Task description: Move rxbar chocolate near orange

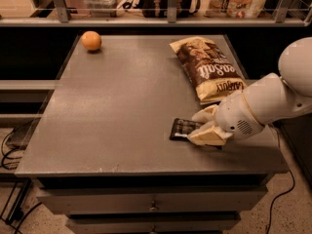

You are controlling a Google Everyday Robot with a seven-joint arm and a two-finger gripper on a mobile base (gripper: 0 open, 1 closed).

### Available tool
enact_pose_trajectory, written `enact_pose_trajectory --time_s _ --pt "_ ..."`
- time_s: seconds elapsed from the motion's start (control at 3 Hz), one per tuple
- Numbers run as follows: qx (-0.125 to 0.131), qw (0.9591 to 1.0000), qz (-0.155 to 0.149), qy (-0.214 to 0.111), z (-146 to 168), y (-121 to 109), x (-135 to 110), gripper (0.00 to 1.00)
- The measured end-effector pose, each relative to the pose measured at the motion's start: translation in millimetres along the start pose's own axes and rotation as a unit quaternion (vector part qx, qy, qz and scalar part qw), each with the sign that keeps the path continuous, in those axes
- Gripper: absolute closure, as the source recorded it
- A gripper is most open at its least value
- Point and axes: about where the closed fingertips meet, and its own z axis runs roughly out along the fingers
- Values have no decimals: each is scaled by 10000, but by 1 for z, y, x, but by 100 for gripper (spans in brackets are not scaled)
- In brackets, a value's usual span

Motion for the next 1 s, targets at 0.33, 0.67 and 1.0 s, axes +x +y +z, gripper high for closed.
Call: enact_pose_trajectory --time_s 0.33,0.67,1.0 --pt "0 10000 0 0 0 0 0 100" --pt "0 10000 -1 0 -1 0 -1 100" --pt "1 10000 -1 0 -1 0 -1 100"
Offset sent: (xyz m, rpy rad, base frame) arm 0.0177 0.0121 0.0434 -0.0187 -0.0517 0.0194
